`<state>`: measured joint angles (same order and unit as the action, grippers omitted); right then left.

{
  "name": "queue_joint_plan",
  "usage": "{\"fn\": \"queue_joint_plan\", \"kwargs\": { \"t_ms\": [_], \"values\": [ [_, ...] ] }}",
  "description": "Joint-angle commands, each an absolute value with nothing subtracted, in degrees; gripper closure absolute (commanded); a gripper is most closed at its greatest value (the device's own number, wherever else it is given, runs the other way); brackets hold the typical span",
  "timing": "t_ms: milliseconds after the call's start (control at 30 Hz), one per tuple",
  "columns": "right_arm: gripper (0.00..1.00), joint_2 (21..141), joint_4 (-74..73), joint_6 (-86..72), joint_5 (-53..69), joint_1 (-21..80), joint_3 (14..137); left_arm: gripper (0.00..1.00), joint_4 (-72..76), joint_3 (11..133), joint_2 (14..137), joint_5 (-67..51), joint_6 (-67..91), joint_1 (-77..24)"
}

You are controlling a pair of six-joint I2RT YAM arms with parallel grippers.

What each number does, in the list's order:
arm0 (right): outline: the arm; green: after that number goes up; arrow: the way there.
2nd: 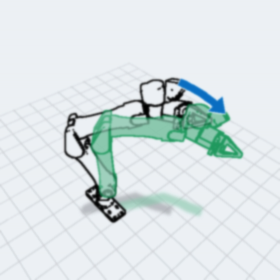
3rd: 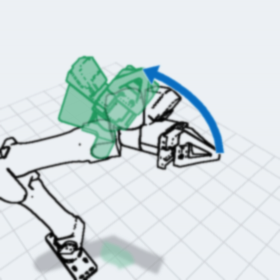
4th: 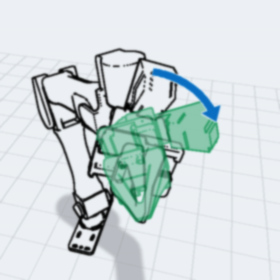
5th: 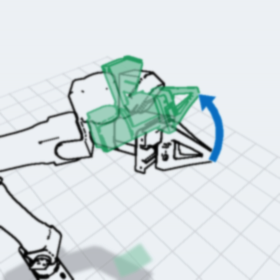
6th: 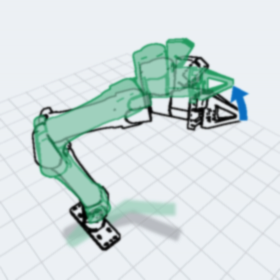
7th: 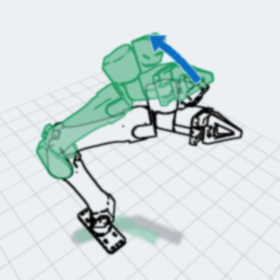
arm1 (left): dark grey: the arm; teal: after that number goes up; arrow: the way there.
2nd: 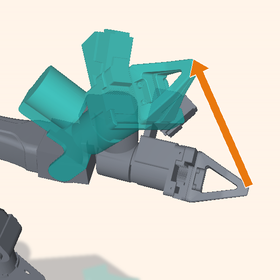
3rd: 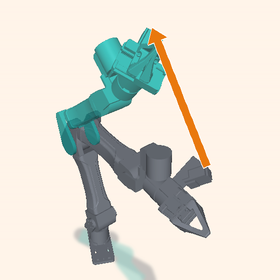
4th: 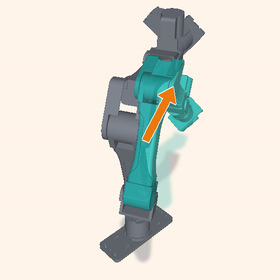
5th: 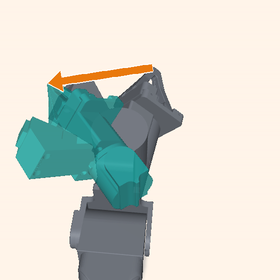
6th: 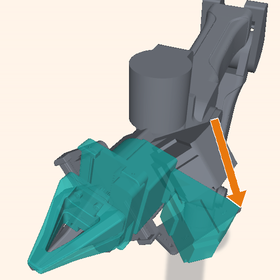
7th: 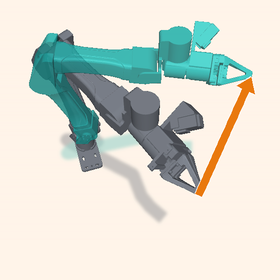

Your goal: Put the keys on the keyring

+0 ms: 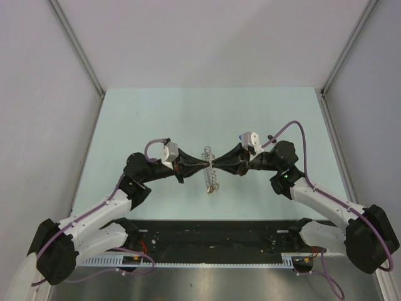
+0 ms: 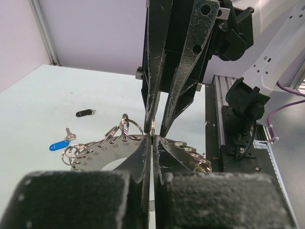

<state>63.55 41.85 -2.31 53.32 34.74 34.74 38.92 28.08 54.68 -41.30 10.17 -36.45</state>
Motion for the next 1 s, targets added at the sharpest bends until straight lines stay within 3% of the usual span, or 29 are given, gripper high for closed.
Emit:
{"fn": "queue_joint_plan", "kwargs": {
  "t_ms": [0,333,500,567,833,967],
  "values": [
    [0.8,64.5,46.0,-3.6,54.4,35.2,34.8,1.0,43.8,28.4,53.9,-42.6,11.2,-36.1],
    [0.87,65.4,47.3,-4.3,54.8,35.2,34.9,1.0,44.3,28.6,54.6,-44.2,11.3,-36.1],
    [1.0,65.7,47.7,-4.4,55.0,35.3,34.9,1.0,44.3,28.9,55.1,-44.7,11.4,-36.1],
    [1.0,65.6,47.7,-4.3,55.2,35.3,34.9,0.97,43.3,29.4,55.2,-45.1,10.9,-36.1],
    [1.0,62.5,39.4,-0.5,55.6,33.8,35.8,0.63,17.8,38.0,53.4,-44.8,-3.8,-36.0],
    [1.0,60.6,28.5,7.4,54.8,33.4,38.0,0.55,6.2,42.1,53.3,-44.6,-12.9,-35.9]
  ]
}}
